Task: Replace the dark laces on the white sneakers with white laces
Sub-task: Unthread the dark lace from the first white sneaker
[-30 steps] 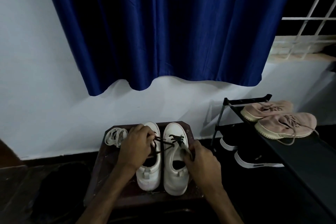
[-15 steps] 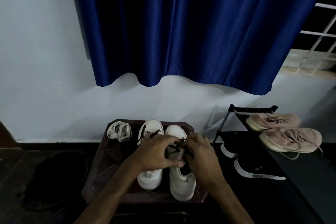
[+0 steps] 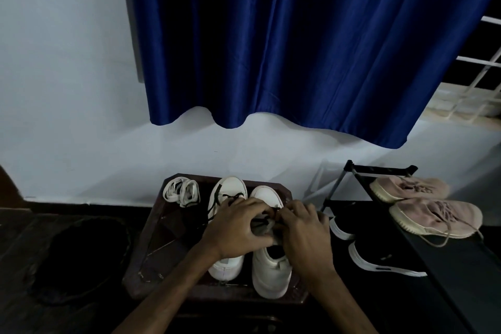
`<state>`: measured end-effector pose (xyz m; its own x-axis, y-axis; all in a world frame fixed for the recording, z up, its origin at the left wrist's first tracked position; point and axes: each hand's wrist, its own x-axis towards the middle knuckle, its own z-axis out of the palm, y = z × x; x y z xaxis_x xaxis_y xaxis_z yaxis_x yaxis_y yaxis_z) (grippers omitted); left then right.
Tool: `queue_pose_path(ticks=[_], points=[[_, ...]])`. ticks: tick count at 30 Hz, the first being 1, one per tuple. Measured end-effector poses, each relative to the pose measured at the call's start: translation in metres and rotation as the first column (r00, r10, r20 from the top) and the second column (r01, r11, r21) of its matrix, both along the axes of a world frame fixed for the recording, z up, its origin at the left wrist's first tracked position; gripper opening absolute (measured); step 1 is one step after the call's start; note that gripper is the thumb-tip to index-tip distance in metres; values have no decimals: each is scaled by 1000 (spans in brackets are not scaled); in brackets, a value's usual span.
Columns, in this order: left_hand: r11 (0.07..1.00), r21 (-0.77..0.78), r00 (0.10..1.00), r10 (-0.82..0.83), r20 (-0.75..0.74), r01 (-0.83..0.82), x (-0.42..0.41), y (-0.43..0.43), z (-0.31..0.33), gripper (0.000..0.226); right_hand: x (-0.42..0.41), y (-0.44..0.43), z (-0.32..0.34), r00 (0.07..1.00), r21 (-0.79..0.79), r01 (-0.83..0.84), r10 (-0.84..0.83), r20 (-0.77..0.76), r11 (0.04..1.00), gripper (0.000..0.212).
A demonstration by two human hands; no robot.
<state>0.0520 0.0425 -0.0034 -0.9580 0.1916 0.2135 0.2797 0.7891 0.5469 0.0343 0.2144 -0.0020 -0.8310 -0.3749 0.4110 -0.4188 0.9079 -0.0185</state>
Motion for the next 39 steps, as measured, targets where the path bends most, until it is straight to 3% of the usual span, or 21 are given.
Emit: queue_pose_path(ticks=[5,9,12,14,16,17,18,21,23,26,30,34,36,39], points=[[995,84,994,-58,88,50,-4,-8,-2,62,-7,7,-1,987,-160,-66,88,136,985,22],[991,-67,965,-97,245,117,-10,-12,11,77,-13,10,-5,966,-327,-67,143,214,943,22],[990,-117,979,-56,196,80,-6,-8,14,75,-11,7,-6,966,-458,-7,125,228,889,18],[992,-108,989,-49,138,64,-3,-7,11,75,-10,1,-7,945,-645,119,114,307,755,22],[993,-110,993,-38,108,50,-3,-8,7,77,-10,-8,-3,846,-808,338,219,485,483,26],[992,-120,995,-29,94,41,-3,-8,6,78,-12,-10,-1,800,-821,408,277,532,398,25],[991,-128,996,-24,84,34,-3,-9,6,78,-15,-8,2,765,-811,440,312,563,385,23],[989,-143,996,-19,90,31,-2,-10,6,80,-26,10,15,829,-722,192,284,482,664,16],[990,-142,997,-6,82,18,-3,-9,5,81,-30,20,25,847,-623,-13,340,410,782,10],[990,-139,999,8,37,-3,-3,-9,1,81,-34,17,29,847,-256,-269,354,396,928,10],[988,-155,1000,7,5,-6,-2,-10,1,82,-39,13,32,863,-49,-245,241,443,968,10],[975,-221,999,-34,-5,32,-3,-12,4,80,-38,10,36,834,-89,-235,248,494,968,11],[968,-247,999,-48,-10,44,-3,-13,5,80,-39,12,44,804,-162,-229,280,525,960,17],[967,-254,999,-37,-9,34,-3,-12,5,80,-55,36,62,810,-469,-73,327,487,880,36]])
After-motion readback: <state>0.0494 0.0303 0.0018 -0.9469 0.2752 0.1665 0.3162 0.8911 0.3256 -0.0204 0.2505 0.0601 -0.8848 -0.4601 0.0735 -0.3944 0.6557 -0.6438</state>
